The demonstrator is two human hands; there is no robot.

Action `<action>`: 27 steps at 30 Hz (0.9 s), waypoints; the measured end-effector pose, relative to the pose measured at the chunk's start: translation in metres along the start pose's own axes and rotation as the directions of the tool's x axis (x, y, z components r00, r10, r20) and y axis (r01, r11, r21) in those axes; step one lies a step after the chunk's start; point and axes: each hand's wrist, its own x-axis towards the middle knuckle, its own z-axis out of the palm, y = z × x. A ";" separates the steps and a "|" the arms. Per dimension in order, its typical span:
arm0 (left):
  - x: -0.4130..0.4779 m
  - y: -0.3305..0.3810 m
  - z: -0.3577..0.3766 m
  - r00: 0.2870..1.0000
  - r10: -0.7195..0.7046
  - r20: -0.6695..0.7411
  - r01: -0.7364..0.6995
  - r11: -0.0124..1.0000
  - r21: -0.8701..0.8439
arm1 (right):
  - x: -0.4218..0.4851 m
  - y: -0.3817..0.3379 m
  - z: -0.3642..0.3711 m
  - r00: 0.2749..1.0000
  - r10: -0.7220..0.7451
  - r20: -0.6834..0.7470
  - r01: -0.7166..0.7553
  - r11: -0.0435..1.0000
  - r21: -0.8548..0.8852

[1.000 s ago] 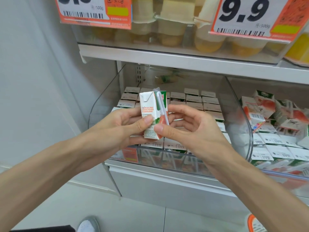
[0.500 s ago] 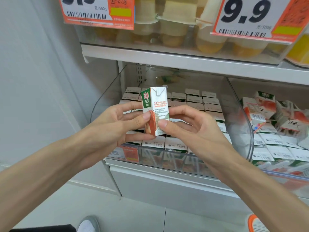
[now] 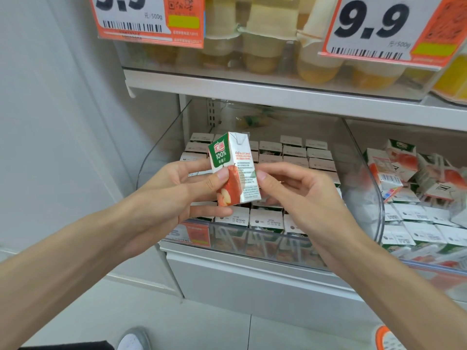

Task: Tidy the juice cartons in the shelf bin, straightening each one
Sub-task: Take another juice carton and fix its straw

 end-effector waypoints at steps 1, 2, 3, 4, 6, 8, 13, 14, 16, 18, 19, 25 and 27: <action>0.000 0.000 0.000 1.000 0.001 -0.011 -0.001 1.000 0.024 | 0.000 -0.001 0.000 1.000 0.001 -0.011 0.000 0.999 0.034; 0.000 0.000 0.000 1.000 0.004 -0.027 -0.002 0.999 0.047 | 0.000 -0.002 -0.001 1.000 0.003 -0.014 -0.002 0.998 0.062; 0.000 0.000 0.001 0.999 0.007 -0.043 -0.004 0.998 0.065 | 0.000 -0.003 0.000 1.000 0.006 -0.009 -0.005 0.997 0.074; 0.001 0.000 0.001 0.998 0.012 -0.056 -0.008 0.997 0.077 | 0.000 -0.004 0.000 1.000 0.007 0.004 -0.007 0.998 0.069; 0.000 0.000 0.001 0.998 0.029 -0.064 -0.023 0.995 0.095 | -0.002 -0.003 0.002 1.000 0.021 0.023 -0.022 0.999 0.044; 0.000 0.000 0.000 0.998 0.040 -0.053 -0.035 0.995 0.098 | -0.002 -0.004 0.001 0.999 0.039 0.018 -0.040 0.999 0.037; 0.000 0.000 -0.004 0.999 0.042 0.028 -0.044 0.993 0.110 | -0.003 -0.007 -0.002 0.996 0.072 -0.050 -0.069 0.996 0.064; 0.001 0.000 -0.005 0.999 0.044 0.018 -0.046 0.993 0.110 | -0.004 -0.008 -0.002 0.996 0.071 -0.049 -0.068 0.996 0.062; 0.002 0.000 -0.006 0.999 0.047 -0.012 -0.045 0.994 0.101 | -0.006 -0.009 -0.002 0.997 0.073 -0.034 -0.071 0.996 0.055; 0.003 -0.001 -0.006 0.998 0.050 -0.027 -0.048 0.994 0.098 | -0.007 -0.009 -0.001 0.997 0.081 -0.011 -0.081 0.996 0.047; 0.003 0.000 -0.006 0.998 0.051 -0.023 -0.049 0.994 0.094 | -0.008 -0.010 0.000 0.996 0.087 0.006 -0.087 0.995 0.045; 0.000 0.001 0.000 0.993 -0.001 0.118 -0.009 0.996 0.089 | -0.007 -0.009 0.004 0.994 0.056 0.098 -0.061 0.997 0.049; 0.000 0.002 0.000 0.994 -0.004 0.110 -0.002 0.998 0.057 | -0.005 -0.008 0.003 0.995 0.039 0.095 -0.042 0.999 0.031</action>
